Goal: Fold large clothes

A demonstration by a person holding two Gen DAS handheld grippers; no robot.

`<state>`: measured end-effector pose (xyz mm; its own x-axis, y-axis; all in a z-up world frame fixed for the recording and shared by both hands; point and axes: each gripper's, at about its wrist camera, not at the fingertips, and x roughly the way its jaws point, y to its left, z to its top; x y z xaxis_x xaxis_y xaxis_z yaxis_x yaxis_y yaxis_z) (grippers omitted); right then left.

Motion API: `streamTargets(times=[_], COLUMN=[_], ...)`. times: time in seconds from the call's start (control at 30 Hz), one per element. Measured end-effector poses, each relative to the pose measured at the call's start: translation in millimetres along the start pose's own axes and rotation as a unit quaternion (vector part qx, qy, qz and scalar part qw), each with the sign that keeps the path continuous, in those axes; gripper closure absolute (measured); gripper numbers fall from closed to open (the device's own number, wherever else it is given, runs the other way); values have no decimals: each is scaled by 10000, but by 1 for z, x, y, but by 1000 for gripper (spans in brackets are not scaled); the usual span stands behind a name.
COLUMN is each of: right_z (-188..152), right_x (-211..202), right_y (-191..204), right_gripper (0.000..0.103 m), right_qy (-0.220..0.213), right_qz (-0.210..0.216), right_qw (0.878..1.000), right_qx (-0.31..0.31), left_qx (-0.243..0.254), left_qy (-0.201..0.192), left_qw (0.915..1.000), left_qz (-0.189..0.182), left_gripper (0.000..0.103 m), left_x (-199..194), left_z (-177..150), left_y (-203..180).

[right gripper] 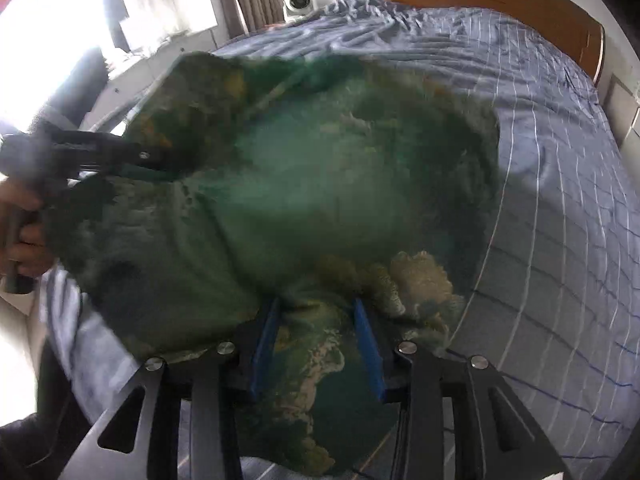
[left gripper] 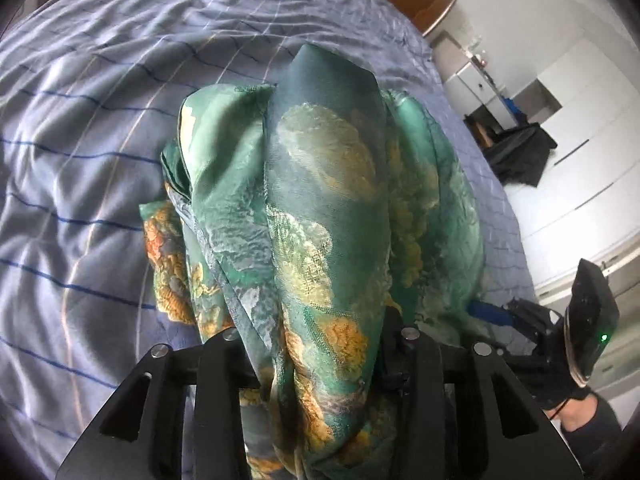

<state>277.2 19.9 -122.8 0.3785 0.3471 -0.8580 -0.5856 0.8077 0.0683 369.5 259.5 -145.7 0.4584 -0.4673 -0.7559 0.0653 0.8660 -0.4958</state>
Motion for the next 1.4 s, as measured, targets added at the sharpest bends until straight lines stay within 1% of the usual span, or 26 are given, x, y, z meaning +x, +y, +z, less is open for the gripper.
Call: streamTargets(times=[0.13,0.2,0.27,0.33,0.37,0.43,0.53,0.6,0.67,0.8,0.87,0.93,1.03,1.1,1.2,1.27,1.33,1.4], right_z=[-4,-1,6,22,32,54,93,113,131,146,143,142,142,138,126,105,86,56], right_x=[4,2,-7,-20,-24,-37,-44,-36,-16,42,73,84,82,69,38,8,-13,-40], right_y=[11,12,9,6,4,-2,-6,-6,-4,-6,-9,-10,-14,-13,-4,3,9,12], right_gripper=[64,64,64,64,64,64,64,64,64,64,64,64,64,64,64,64,64,64], right_qy=[-65,7,185,374,399,287,69,-5,23,465,749,749,686,542,200,-31,-160,-242], right_qz=[-338,-333,-194,-58,-13,59,76,103,152,124,143,118,124,58,21,127,222,305], right_qw=[9994,9994,9996,9993,9991,9991,9992,9991,9986,9968,9942,9940,9940,9959,9991,9998,9996,9991], right_qx=[-67,-101,-21,75,140,314,378,401,501,645,759,782,842,727,375,131,-38,-141], left_qx=[-95,-25,44,19,-8,-43,21,96,97,-47,-87,-40,39,106,101,93,109,140], left_qy=[3,12,21,51,26,-41,-55,-48,-49,0,39,58,98,91,80,77,79,90], left_qw=[9998,9999,9999,9997,9994,9989,9991,9993,9995,10000,9999,9997,9996,9994,9996,9996,9996,9995], left_qz=[-147,-111,-113,-243,-336,-465,-421,-350,-297,-38,111,215,273,312,271,253,263,281], left_gripper=[64,64,61,59,58,56,54,51,46,46,47,47,46,46,46,46,46,46], left_x=[2,-3,-10,-21,-27,-37,-45,-46,-44,-31,-22,-16,-10,-10,-10,-10,-10,-9], left_z=[0,3,5,11,14,16,17,15,12,8,8,10,11,10,8,6,6,5], left_y=[5,-1,-4,-6,-5,-2,-1,2,7,24,28,27,25,24,27,29,30,30])
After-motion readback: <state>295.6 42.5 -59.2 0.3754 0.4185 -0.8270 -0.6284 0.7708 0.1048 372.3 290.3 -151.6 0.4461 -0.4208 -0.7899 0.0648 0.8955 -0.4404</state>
